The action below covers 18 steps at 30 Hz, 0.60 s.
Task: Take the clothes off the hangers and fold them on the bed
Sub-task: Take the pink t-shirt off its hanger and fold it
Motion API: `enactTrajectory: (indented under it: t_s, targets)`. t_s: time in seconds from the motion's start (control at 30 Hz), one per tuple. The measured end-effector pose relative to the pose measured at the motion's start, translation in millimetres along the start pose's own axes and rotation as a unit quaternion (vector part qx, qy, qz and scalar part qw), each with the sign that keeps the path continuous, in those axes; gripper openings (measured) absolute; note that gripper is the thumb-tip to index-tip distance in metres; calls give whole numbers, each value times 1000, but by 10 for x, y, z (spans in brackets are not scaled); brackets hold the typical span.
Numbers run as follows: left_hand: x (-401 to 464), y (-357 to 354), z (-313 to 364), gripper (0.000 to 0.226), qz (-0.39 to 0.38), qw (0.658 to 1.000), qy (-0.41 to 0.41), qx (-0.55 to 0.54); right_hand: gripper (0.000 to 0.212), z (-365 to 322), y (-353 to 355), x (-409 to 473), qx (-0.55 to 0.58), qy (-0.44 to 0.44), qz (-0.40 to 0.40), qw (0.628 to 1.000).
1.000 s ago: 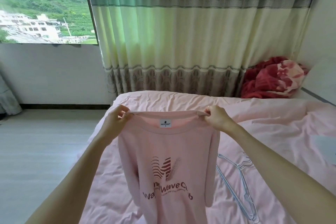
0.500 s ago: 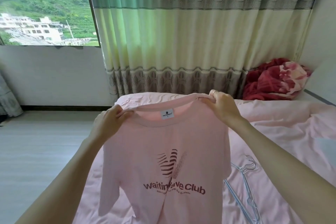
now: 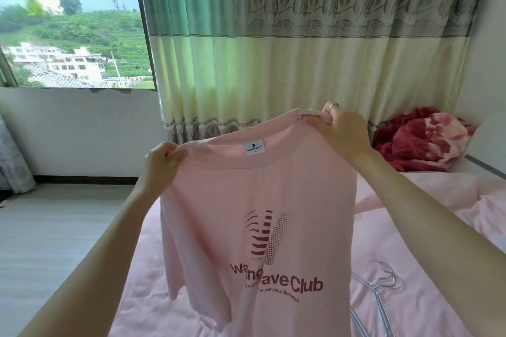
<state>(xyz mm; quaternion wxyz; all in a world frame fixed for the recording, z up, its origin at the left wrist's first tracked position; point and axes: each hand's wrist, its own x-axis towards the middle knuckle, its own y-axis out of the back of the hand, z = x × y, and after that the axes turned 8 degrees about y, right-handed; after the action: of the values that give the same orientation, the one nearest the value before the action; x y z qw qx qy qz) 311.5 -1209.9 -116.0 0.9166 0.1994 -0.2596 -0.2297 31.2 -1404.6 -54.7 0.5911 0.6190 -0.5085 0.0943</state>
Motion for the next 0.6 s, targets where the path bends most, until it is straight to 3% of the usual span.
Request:
enactTrajectory:
  t_s: [0.1,0.2,0.27,0.33,0.43,0.6]
  targets:
    - [55,29,91,43,51,998,11,28,48,-39,42,24,-20,-3,-67,998]
    - [76,8,8,37,40,998,35,21,46,63,-41,-86,-41,0,-197,979]
    - [44,-31,-45,35,15,999,28,9,30,170,-128,-153,-53,-11,-235,970]
    - [-8,-39,-99,38,-24,999,-12,27,32,245,-169,-201,-31,-61,-228,971]
    - [-174,-28,-167,46,-74,988,-88,101,31,323,-186,-354,91,-163,-209,960]
    - [-403,-140,-426,51,-187,965,-68,171,26,390,-240,-684,177,-243,-179,937]
